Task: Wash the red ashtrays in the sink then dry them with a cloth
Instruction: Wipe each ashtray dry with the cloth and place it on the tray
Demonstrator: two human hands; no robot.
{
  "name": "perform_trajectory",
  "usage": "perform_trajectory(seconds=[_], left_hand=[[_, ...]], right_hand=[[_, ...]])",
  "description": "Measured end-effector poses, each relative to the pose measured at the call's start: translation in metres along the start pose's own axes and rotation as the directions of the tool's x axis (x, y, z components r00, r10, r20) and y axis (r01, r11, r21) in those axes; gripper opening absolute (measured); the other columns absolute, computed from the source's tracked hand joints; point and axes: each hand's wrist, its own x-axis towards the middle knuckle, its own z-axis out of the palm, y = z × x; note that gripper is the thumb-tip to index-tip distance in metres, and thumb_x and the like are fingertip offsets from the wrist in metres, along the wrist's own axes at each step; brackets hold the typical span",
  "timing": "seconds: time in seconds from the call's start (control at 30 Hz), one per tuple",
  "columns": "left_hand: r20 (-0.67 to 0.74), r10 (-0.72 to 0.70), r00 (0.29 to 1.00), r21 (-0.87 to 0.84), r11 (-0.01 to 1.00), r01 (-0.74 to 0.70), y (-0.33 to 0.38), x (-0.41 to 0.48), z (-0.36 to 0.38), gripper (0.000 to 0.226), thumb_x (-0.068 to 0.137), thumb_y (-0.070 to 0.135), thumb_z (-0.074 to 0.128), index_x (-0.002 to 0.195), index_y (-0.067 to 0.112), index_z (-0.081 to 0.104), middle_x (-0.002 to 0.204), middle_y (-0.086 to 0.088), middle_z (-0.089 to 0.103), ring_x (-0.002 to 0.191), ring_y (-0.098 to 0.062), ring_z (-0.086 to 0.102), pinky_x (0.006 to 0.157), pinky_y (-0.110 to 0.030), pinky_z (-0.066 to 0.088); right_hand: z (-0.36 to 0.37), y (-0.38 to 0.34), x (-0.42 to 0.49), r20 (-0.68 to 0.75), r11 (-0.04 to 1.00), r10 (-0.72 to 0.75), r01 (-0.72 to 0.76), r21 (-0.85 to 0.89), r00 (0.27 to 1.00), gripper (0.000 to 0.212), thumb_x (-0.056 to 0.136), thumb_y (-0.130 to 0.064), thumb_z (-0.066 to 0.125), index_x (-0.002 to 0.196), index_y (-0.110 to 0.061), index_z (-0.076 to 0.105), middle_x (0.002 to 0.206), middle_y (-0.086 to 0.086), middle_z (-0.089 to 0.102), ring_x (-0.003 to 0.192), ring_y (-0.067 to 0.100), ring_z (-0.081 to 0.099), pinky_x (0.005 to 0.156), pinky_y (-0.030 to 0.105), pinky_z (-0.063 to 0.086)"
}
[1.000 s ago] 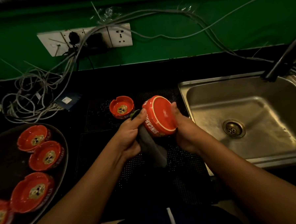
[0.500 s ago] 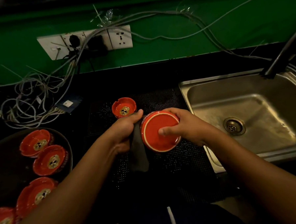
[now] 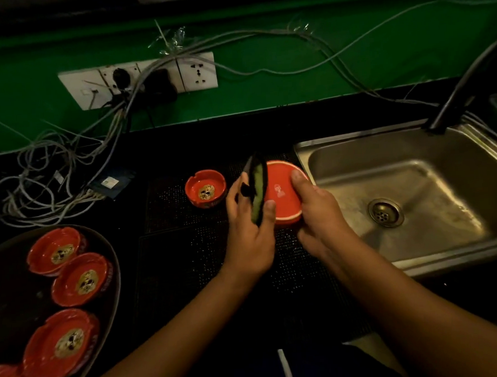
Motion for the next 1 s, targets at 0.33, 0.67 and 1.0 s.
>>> perform_trajectory(seconds=[0.33, 0.67, 1.0], left_hand=[[-0.059, -0.431, 0.901, -0.385, 0.842, 0.378, -0.004, 0.041, -0.031, 0.020, 0.098, 0.040, 0.045, 0.105, 0.026, 0.057, 0.097, -0.003, 0.068, 0.081, -0.013, 0.067, 0.067, -0.026, 0.055], [0.183, -0.113, 0.977, -0.006, 0.993, 0.116, -0.012, 0.007, -0.026, 0.068, 0.090, 0.065, 0.021, 0.148, 0.043, -0.007, 0.157, 0.020, -0.012, 0.144, -0.002, -0.013, 0.120, -0.045, 0.003], [0.310, -0.538, 0.784, -0.653, 0.479, 0.587, -0.007, 0.031, -0.064, 0.065, 0.091, 0.066, 0.033, 0.095, 0.012, 0.068, 0.093, -0.012, 0.071, 0.088, -0.024, 0.070, 0.082, -0.038, 0.055]], right_hand=[[0.021, 0.008, -0.018, 0.226, 0.997, 0.065, -0.073, 0.027, 0.972, 0.045, 0.096, -0.036, 0.049, 0.132, -0.009, 0.047, 0.121, 0.016, 0.064, 0.102, 0.023, 0.067, 0.078, 0.034, 0.057], [0.041, 0.030, -0.014, 0.131, 0.977, -0.023, 0.050, -0.209, 0.991, 0.035, 0.102, -0.039, 0.036, 0.115, -0.018, 0.060, 0.111, 0.007, 0.069, 0.101, 0.015, 0.068, 0.077, 0.028, 0.052], [0.048, 0.059, -0.038, 0.557, 0.205, -0.381, 0.655, -0.727, 0.738, 0.023, 0.100, -0.037, 0.033, 0.091, -0.017, 0.042, 0.081, 0.000, 0.056, 0.069, 0.019, 0.051, 0.061, 0.034, 0.037]])
